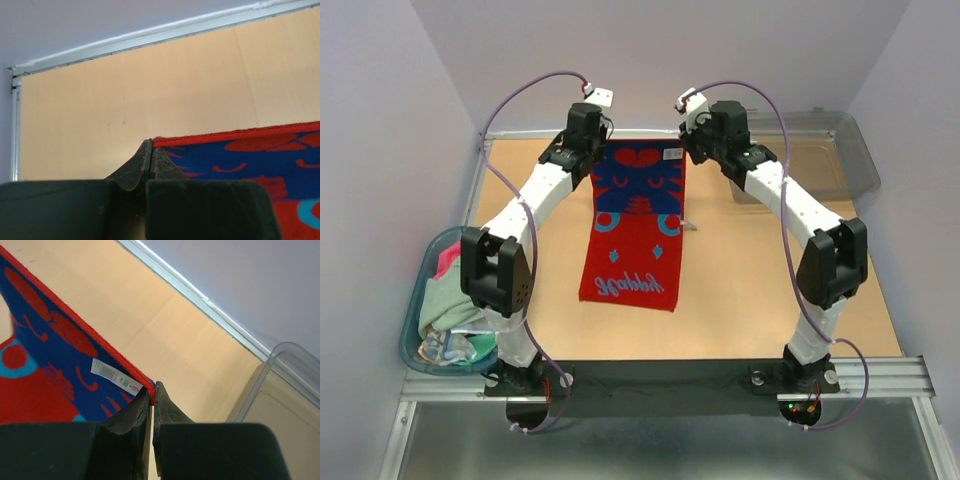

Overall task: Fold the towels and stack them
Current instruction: Flatten out the crumpled towel, then fold the towel

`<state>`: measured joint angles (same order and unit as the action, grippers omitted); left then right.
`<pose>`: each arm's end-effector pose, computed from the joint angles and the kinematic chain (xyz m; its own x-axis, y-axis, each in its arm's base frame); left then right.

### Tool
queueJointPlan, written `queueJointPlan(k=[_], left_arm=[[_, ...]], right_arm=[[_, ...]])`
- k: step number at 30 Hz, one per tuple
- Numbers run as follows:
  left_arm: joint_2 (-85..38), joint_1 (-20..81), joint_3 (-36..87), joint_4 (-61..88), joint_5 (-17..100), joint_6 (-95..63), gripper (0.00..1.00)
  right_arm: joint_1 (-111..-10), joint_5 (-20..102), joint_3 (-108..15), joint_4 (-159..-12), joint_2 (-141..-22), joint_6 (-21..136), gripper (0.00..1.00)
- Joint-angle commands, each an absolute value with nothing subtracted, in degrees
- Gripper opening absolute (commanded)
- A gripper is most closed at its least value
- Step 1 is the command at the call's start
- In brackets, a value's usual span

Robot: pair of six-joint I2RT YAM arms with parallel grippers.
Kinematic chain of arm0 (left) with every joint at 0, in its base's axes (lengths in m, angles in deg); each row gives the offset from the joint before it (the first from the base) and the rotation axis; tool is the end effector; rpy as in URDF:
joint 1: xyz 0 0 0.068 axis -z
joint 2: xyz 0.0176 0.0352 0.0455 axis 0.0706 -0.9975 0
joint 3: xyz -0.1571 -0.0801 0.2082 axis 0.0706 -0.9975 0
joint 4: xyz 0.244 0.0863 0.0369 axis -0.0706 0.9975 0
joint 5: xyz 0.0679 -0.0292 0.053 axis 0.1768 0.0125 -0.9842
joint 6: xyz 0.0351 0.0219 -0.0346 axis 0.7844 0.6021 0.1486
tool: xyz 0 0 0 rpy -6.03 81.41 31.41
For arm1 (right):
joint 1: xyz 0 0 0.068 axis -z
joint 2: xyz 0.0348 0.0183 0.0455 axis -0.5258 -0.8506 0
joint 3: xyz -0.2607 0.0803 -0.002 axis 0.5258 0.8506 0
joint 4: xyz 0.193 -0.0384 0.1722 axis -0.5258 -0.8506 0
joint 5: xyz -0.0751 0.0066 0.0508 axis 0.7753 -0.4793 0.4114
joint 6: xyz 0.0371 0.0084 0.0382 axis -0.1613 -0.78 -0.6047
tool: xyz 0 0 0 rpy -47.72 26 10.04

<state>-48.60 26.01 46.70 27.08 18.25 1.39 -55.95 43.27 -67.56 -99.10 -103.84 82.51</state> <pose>0.3948 -0.1495 0.3667 -0.2822 0.2244 -0.9327 0.1683 0.9688 0.1821 0.3943 0.1810 0.3607 -0.1619 -0.4108 -0.8972 -0.5630 0.7852 -0.2579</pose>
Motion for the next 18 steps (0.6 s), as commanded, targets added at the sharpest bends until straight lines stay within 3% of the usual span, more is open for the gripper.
queueJointPlan(k=[1, 7, 18], left_arm=[[-50.2, 22.3, 51.9, 22.6, 16.6, 1.8, 0.00], [-51.6, 21.3, 47.3, 19.6, 19.1, 2.2, 0.00], [-40.6, 21.3, 27.2, 18.4, 22.4, 1.5, 0.01]], right_arm=[[-53.3, 42.4, -74.0, -90.9, -106.7, 86.5, 0.01], [-52.9, 39.2, -70.7, -90.5, -110.0, 87.4, 0.01], [-52.9, 31.0, -51.9, -90.6, -100.3, 83.0, 0.01]])
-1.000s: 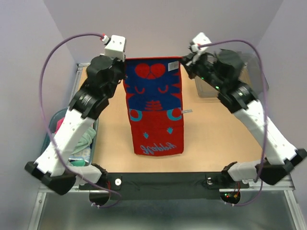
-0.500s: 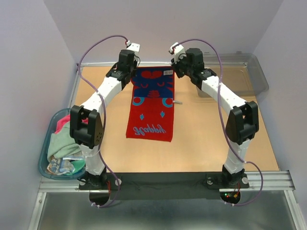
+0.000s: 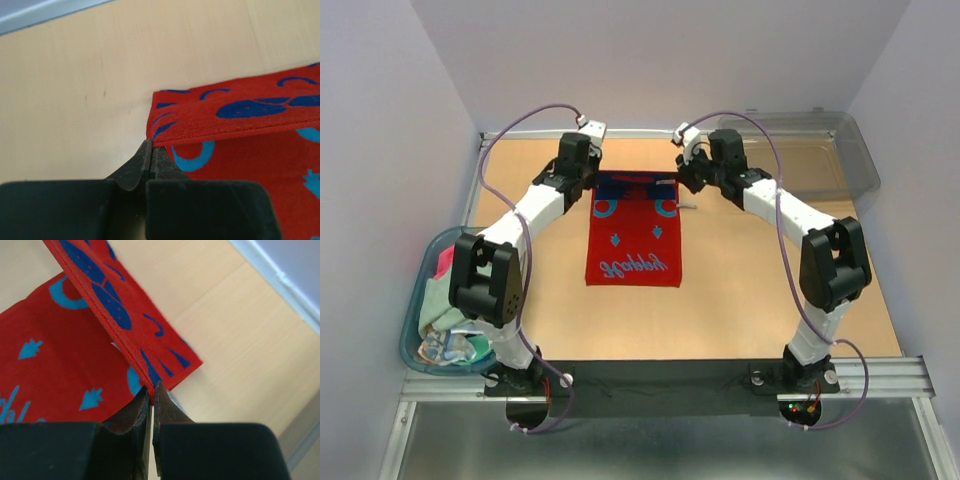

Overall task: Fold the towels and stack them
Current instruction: Fold the towel

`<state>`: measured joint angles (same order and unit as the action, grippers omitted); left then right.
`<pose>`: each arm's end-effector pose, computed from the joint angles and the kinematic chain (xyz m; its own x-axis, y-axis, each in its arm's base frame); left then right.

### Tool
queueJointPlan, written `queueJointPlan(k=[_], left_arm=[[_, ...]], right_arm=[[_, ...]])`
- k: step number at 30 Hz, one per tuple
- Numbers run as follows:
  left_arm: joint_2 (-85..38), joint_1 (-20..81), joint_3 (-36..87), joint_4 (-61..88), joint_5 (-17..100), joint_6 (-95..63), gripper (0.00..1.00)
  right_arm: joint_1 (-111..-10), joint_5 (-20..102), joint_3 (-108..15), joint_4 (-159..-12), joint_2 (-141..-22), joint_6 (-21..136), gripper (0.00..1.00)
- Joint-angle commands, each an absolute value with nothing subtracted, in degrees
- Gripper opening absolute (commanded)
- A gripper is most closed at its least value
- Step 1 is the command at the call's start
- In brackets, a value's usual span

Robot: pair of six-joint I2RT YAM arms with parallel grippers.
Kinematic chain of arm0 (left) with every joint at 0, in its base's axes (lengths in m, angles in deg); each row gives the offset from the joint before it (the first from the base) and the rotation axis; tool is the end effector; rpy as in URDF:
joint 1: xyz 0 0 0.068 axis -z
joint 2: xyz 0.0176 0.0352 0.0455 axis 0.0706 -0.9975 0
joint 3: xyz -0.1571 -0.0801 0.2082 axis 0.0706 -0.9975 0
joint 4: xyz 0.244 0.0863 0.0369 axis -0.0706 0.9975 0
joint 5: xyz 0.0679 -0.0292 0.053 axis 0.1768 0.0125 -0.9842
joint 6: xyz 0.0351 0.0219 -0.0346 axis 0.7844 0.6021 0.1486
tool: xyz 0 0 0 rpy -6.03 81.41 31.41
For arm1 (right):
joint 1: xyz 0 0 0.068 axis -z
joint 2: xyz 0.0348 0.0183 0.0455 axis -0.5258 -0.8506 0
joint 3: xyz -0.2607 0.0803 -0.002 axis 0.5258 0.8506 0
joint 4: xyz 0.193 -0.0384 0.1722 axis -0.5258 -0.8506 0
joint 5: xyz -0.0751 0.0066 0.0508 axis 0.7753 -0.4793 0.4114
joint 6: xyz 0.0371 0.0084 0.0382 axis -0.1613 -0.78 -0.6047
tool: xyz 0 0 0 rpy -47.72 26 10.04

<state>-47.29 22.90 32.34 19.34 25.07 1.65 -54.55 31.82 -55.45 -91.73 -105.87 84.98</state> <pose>0.3926 -0.1289 0.3007 -0.3617 0.2392 -0.9011 0.2417 0.9575 0.1572 0.3980 0.1786 0.2851 -0.1917 -0.4447 -0.8749 -0.7173 0.6719 -0.1844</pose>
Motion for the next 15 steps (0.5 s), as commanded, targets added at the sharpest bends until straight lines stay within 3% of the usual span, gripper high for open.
queueJointPlan(k=[1, 15], left_arm=[[-39.8, 21.2, 26.1, 18.5, 22.3, 1.2, 0.01], [-28.5, 21.3, 13.3, 23.5, 24.0, -4.0, 0.01]], right_arm=[[-52.9, 29.9, -49.8, -90.6, -98.9, 82.7, 0.01], [-53.3, 23.7, -36.6, -92.8, -89.1, 76.2, 0.00]])
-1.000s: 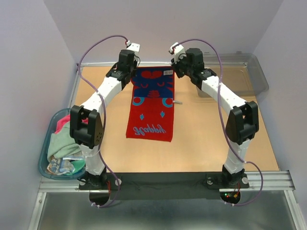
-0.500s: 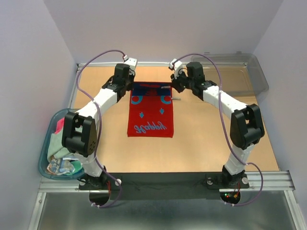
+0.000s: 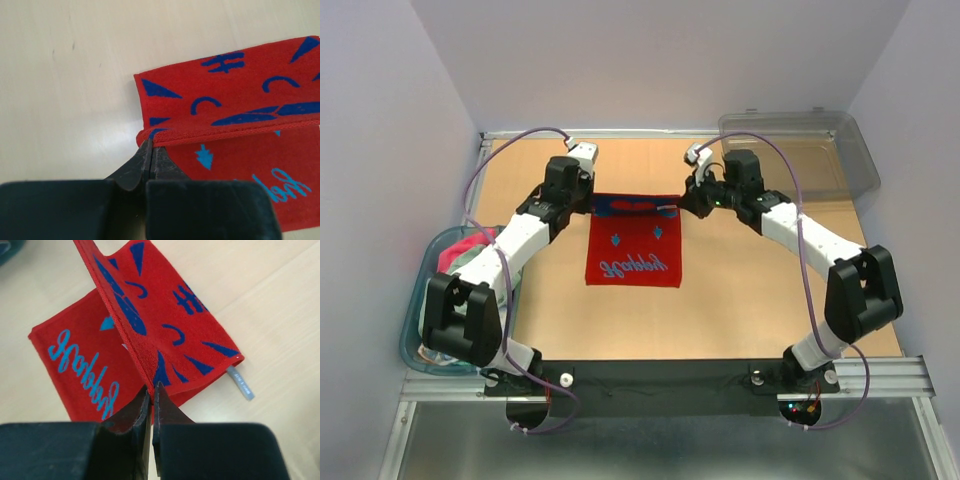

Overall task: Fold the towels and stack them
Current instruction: Fold the towel

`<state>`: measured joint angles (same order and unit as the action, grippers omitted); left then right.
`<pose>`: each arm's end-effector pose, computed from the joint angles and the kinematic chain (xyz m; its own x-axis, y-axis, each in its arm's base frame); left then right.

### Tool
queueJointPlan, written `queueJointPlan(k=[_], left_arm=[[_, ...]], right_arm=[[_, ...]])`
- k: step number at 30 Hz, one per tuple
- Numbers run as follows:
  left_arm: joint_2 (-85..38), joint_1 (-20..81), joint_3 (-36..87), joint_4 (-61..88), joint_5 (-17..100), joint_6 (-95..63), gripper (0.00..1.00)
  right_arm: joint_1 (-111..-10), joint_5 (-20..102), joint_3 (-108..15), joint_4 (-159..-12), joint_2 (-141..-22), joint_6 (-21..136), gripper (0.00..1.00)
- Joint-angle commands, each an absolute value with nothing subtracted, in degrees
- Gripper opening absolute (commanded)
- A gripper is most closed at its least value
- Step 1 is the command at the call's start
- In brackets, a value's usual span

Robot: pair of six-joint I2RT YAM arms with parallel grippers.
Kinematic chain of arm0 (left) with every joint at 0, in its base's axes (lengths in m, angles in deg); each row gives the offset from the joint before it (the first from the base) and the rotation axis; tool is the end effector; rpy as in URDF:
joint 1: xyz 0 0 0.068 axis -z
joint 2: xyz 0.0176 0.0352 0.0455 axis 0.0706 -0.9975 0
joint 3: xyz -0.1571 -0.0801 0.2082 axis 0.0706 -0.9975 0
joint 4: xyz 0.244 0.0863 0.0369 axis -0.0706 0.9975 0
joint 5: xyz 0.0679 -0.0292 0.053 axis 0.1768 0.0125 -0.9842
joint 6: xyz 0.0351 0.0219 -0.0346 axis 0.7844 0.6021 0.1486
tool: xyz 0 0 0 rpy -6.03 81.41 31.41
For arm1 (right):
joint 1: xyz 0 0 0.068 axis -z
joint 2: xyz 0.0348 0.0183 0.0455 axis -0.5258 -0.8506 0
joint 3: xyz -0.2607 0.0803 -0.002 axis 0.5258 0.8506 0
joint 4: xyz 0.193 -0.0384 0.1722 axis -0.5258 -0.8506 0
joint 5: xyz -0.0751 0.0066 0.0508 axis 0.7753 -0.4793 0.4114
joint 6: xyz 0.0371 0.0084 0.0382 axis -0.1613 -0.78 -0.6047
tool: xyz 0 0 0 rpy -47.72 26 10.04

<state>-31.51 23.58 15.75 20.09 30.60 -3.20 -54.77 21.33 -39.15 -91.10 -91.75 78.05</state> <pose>0.3203 -0.1121 0.2962 -0.3999 0.1696 -0.9007 0.3084 0.9503 0.0420 0.3313 0.1586 0.2837 -0.2719 -0.3426 -0.8993 -0.7998 0.6001 0.0132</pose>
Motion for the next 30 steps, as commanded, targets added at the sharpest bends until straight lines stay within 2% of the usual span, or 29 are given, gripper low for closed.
queueJointPlan(k=[1, 14, 26, 30], left_arm=[[-28.1, 21.3, 12.2, 23.9, 24.3, -4.4, 0.01], [-26.8, 21.6, 4.0, 25.7, 27.7, -9.8, 0.01], [-32.4, 22.4, 6.8, 30.3, 25.2, -12.4, 0.02], [-33.5, 22.9, 6.9, 31.0, 26.4, -12.3, 0.05]], right_arm=[[-53.6, 23.6, -35.2, -93.0, -88.4, 75.6, 0.01], [-54.7, 23.2, -27.4, -94.5, -88.7, 70.1, 0.01], [-54.8, 20.8, -26.7, -96.5, -97.1, 64.8, 0.01], [-54.8, 22.4, -26.8, -97.0, -99.2, 62.9, 0.01]])
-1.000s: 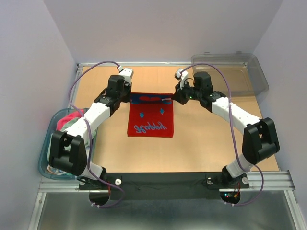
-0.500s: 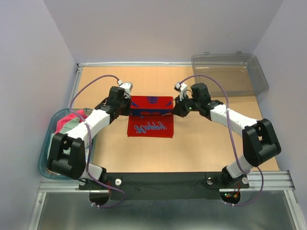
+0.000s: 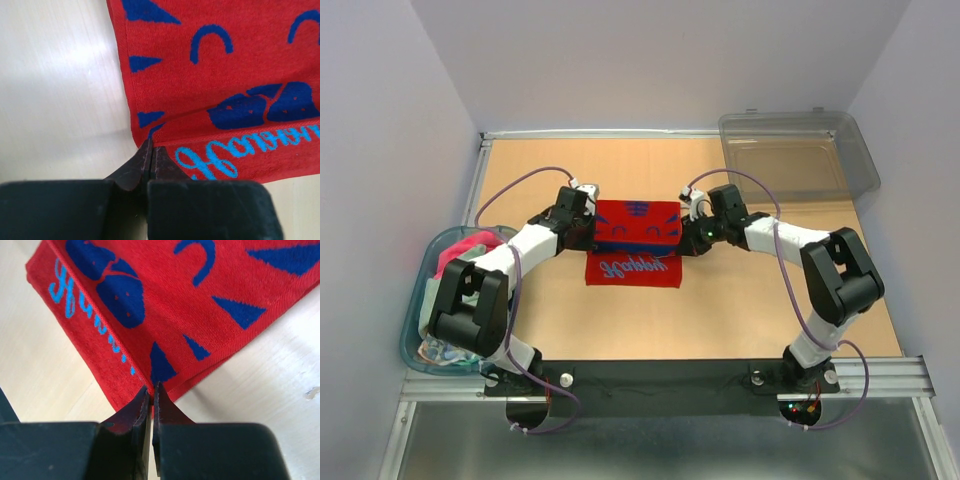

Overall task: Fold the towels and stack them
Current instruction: Fold the towel

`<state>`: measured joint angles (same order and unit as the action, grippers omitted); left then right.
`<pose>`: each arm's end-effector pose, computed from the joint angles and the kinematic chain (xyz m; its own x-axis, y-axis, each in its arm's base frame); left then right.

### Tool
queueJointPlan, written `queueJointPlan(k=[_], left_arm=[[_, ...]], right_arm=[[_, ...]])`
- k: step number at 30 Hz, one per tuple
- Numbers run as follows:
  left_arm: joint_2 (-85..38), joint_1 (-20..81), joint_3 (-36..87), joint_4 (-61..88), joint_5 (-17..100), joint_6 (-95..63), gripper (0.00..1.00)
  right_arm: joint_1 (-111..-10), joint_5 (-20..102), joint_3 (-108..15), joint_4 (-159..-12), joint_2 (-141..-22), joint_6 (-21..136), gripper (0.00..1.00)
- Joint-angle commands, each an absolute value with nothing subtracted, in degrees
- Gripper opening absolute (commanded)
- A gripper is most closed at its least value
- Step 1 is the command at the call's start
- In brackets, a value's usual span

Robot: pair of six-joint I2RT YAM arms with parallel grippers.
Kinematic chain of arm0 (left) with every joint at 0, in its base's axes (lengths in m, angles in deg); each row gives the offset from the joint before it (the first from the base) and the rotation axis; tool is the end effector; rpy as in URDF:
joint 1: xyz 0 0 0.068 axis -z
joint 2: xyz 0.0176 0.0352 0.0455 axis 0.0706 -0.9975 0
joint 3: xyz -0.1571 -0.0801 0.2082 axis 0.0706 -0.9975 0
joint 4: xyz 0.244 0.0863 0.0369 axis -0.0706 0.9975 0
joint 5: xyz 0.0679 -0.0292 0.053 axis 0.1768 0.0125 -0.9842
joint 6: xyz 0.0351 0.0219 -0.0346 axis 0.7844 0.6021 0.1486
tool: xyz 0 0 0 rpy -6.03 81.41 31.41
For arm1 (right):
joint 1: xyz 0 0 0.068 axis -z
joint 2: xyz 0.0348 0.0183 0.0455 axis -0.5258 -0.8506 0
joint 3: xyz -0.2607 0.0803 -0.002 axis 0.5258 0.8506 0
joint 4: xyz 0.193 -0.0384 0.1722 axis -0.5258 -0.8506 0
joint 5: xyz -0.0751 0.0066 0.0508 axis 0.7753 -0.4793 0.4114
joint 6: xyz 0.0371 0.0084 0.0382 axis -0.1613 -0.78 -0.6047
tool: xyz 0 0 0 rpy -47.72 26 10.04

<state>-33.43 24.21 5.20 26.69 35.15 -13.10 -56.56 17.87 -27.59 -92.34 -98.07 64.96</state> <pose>0.2946 -0.1096 0.2141 -0.7073 0.1041 -0.6992 0.2685 0.9545 -0.1295 0.3085 0.1628 0.1805 -0.6745 -0.3201 -0.6653 -0.6729 0.6373 0.3755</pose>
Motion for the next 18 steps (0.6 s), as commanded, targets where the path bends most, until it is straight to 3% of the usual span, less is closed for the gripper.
queueJointPlan(k=[1, 18], left_arm=[[-33.6, 23.1, 7.0, 31.5, 26.5, -12.4, 0.06], [-28.0, 24.0, 6.0, 33.8, 27.2, -14.5, 0.09]], right_arm=[[-54.8, 23.6, -26.8, -97.1, -99.4, 62.7, 0.01], [-54.8, 25.9, -28.2, -101.8, -93.3, 63.2, 0.01]])
